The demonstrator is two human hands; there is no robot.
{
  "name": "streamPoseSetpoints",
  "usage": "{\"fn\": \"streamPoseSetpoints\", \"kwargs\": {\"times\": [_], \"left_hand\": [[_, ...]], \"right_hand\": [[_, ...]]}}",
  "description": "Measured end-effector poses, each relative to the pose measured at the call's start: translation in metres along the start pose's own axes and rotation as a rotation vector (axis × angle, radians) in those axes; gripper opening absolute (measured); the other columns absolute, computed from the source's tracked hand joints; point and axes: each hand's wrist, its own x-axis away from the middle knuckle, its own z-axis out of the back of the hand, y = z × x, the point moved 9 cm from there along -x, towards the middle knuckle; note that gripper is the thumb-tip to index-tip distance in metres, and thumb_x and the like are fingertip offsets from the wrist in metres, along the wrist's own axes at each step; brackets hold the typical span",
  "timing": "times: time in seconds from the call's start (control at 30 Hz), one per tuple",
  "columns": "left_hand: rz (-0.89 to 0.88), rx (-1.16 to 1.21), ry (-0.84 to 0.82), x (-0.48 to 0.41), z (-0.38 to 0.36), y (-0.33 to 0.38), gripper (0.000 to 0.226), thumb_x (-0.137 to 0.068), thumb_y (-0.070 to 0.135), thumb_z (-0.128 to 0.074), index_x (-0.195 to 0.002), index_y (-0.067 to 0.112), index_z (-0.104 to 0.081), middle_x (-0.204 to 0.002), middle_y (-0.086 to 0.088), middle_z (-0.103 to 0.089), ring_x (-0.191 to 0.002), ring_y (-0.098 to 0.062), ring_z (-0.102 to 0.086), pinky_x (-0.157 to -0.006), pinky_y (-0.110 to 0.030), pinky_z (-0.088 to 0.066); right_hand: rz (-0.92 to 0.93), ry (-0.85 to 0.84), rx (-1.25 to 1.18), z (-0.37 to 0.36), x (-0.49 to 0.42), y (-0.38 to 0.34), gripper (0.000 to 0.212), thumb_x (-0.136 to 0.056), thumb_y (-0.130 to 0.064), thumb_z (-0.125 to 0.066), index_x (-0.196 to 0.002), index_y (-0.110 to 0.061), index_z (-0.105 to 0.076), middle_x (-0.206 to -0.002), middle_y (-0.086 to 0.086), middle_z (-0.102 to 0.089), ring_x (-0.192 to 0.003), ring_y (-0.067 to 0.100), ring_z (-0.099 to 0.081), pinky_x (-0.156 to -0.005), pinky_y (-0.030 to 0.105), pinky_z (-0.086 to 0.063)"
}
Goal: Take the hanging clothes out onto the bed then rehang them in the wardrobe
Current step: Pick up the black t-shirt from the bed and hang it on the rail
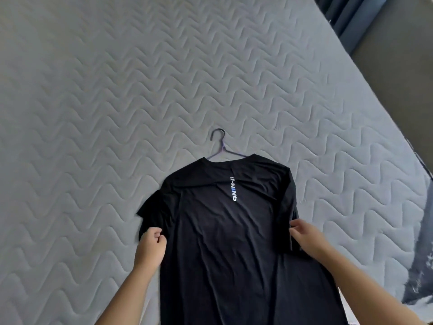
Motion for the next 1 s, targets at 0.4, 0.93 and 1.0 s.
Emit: {"fn": "streamPoseSetpoints", "kwargs": {"times": [0.4, 0.93, 1.0], "left_hand": [[-0.089, -0.102, 0.050, -0.172, -0.032, 0.081, 0.045, -0.093, 0.022, -0.046, -0.135, 0.008, -0.041, -0.138, -0.018, -0.041, -0.125, -0.033, -0.043, -0.106, -0.041, -0.035], [0.070, -0.134, -0.054, -0.101, -0.039, 0.027, 0.028, -0.093, 0.024, -0.046, -0.108, 0.002, -0.056, -0.101, -0.014, -0.061, -0.086, -0.025, -0.053, -0.072, -0.033, -0.040], [0.092, -0.138, -0.045, -0.064, -0.035, 0.010, 0.024, -0.092, 0.023, -0.047, -0.103, 0.003, -0.057, -0.090, -0.009, -0.059, -0.082, -0.024, -0.052, -0.069, -0.032, -0.038]], "right_hand": [[0.086, 0.221, 0.142, 0.051, -0.190, -0.076, 0.046, -0.093, -0.024, -0.047, -0.135, -0.009, -0.039, -0.137, 0.018, -0.042, -0.123, 0.036, -0.045, -0.101, 0.039, -0.036], [-0.049, 0.110, 0.368, 0.003, -0.142, 0.007, 0.011, -0.093, -0.020, -0.036, -0.090, -0.014, -0.044, -0.112, 0.014, -0.061, -0.103, 0.031, -0.057, -0.072, 0.034, -0.037], [-0.081, 0.066, 0.311, -0.013, -0.107, 0.035, 0.012, -0.093, -0.019, -0.036, -0.090, -0.013, -0.046, -0.108, 0.013, -0.062, -0.099, 0.030, -0.059, -0.069, 0.032, -0.035]]}}
